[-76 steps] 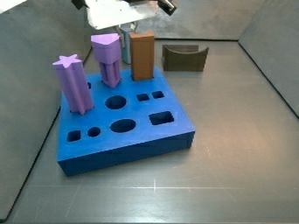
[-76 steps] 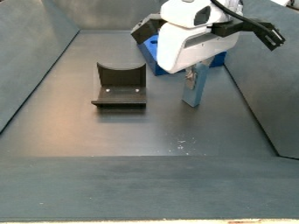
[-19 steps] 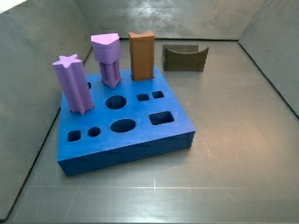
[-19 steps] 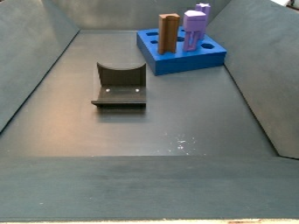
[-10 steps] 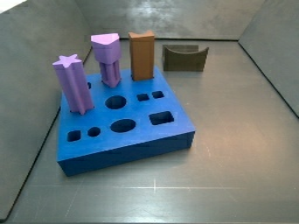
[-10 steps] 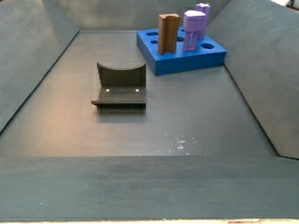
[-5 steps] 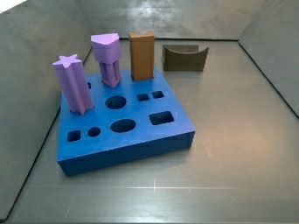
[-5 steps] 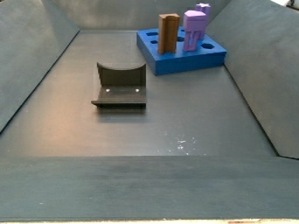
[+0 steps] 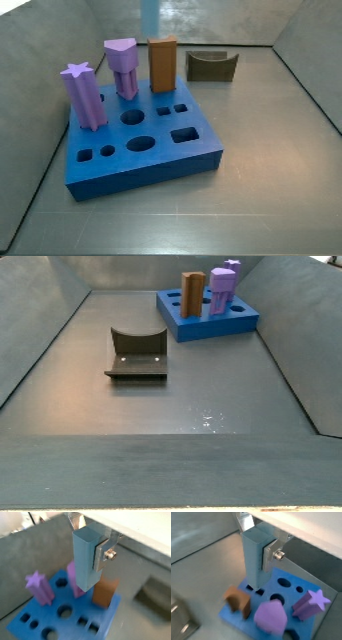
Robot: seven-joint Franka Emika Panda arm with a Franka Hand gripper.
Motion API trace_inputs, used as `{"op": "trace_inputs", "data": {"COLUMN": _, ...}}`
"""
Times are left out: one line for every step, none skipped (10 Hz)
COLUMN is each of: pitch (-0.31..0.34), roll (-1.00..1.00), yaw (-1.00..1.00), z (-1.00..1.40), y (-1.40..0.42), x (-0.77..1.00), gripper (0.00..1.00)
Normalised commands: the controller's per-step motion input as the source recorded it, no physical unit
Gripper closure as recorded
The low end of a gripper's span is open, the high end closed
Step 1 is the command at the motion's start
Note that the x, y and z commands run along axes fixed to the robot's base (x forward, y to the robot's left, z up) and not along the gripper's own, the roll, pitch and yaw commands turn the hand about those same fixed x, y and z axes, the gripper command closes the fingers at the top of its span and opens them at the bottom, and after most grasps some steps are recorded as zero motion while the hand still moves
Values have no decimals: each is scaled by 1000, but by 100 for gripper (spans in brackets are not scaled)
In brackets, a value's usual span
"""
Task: Pick up the rectangle object. Move up. Move to above the board. Insert the rectangle object.
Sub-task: Move to above the board, then insert the rectangle object.
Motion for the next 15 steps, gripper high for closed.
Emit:
{"op": "trace_inputs", "data": {"pitch": 92, "roll": 55, "yaw": -115, "z": -449, "y": -646, "x": 343, "gripper": 100}}
{"op": "trace_inputs", "data": {"pitch": 53, "roll": 60, "yaw": -18, "z": -262, "y": -394, "x": 223, "gripper": 100}}
{"op": "trace_inputs", "data": {"pitch": 14, "roll": 62, "yaw": -8, "z": -174, "y": -282, "x": 150, "gripper": 100}}
{"op": "trace_inputs", "data": {"pitch": 51, "roll": 0, "yaw": 0, "z": 0, "y": 0, "x": 71, "gripper": 100}}
{"op": "trace_inputs", "data": {"pitch": 0, "roll": 0, "yaw": 0, "z": 0, "y": 0, "x": -17, "gripper": 100}}
{"op": "trace_inputs", "data": {"pitch": 0, "roll": 0, "yaw": 0, "z": 0, "y": -43, "x": -20, "gripper": 100}}
{"op": "trace_inputs", "data": {"pitch": 0, "roll": 0, "yaw": -494, "z": 0, "y": -200, "x": 0, "gripper": 100}}
{"op": "trace_inputs", "data": {"pitch": 0, "roll": -43, "yaw": -909, "z": -17, "y": -249, "x": 26, "gripper": 100}}
{"op": "trace_inputs", "data": {"pitch": 0, "roll": -11, "yaw": -951, "z": -149, "y": -194, "x": 3, "gripper": 100}}
{"op": "trace_inputs", "data": {"pitch": 0, "roll": -46, "yaw": -991, "z": -220, "y": -123, "x": 0, "gripper": 100}}
{"op": "trace_inputs", "data": {"pitch": 0, "roll": -49, "yaw": -1000, "z": -237, "y": -103, "x": 0, "gripper": 100}}
{"op": "trace_inputs", "data": {"pitch": 0, "roll": -51, "yaw": -1000, "z": -249, "y": -89, "x": 0, "gripper": 100}}
{"op": "trace_inputs", "data": {"pitch": 0, "roll": -51, "yaw": -1000, "z": -254, "y": -89, "x": 0, "gripper": 100}}
{"op": "trace_inputs", "data": {"pitch": 0, "roll": -54, "yaw": -1000, "z": -260, "y": -86, "x": 0, "gripper": 100}}
{"op": "trace_inputs", "data": {"pitch": 0, "roll": -66, "yaw": -1000, "z": -269, "y": -77, "x": 0, "gripper": 100}}
